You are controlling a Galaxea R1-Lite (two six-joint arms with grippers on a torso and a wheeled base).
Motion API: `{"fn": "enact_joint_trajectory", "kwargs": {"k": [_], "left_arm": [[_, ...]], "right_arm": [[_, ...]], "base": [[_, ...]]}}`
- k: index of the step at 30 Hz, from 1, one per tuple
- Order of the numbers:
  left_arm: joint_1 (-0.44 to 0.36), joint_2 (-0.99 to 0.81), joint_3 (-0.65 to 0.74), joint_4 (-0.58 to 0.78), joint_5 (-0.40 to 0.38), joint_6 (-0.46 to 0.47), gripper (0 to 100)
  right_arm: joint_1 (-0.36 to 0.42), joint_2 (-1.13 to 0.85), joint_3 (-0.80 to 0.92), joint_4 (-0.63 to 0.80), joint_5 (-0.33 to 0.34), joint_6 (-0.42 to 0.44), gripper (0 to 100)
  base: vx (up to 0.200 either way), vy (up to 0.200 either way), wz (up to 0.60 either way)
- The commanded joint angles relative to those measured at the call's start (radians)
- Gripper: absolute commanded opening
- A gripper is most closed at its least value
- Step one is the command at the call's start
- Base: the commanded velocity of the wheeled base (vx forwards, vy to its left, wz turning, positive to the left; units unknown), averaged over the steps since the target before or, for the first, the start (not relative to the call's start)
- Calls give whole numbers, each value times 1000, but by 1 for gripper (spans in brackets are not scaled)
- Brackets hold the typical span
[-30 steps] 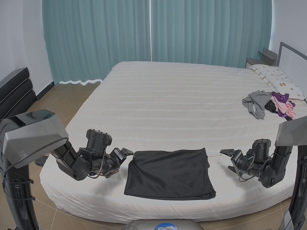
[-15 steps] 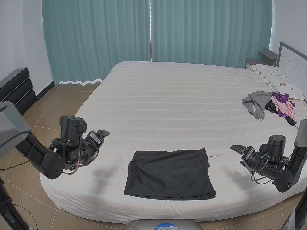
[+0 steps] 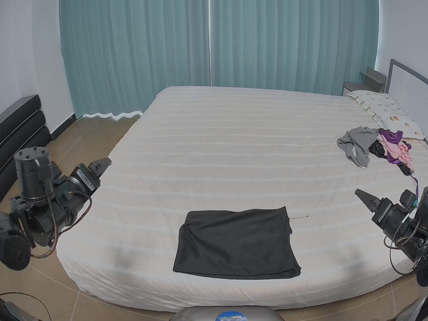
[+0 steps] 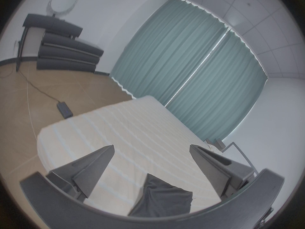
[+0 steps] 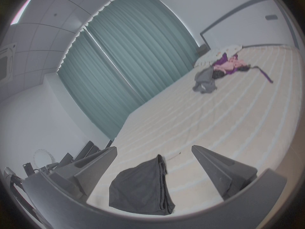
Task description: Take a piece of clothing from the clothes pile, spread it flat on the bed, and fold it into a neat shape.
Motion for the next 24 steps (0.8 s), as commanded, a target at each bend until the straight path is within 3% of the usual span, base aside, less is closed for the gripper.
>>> {"fn": "enact_joint_trajectory", "kwargs": {"k": [1, 3, 4, 7, 15, 18, 23, 24], "left_arm": [[-1, -214, 96, -1, 78, 104, 100], [-1, -214, 96, -1, 78, 104, 100], [-3, -278, 127, -1, 127, 171, 100], [-4, -347, 162, 0, 157, 226, 100], [-13, -556, 257, 8, 246, 416, 100], [-13, -607, 265, 9, 299, 469, 100], [-12, -700, 269, 34, 344, 567, 100], [-10, -762, 269, 68, 365, 634, 100]], "right_arm": [[-18, -281, 35, 73, -38, -77, 100], [-18, -281, 35, 73, -38, -77, 100], [-16, -434, 35, 210, -35, -120, 100], [-13, -600, 35, 352, -22, -166, 100], [-13, -1094, 3, 868, 8, -432, 100], [-16, -1178, -46, 1001, 8, -462, 100], [-16, -1193, -129, 1093, 8, -469, 100], [-16, -1198, -154, 1113, 10, -475, 100]], "base": [[0, 0, 0], [0, 0, 0], [0, 0, 0], [0, 0, 0], [0, 0, 0], [0, 0, 0], [0, 0, 0], [0, 0, 0]]}}
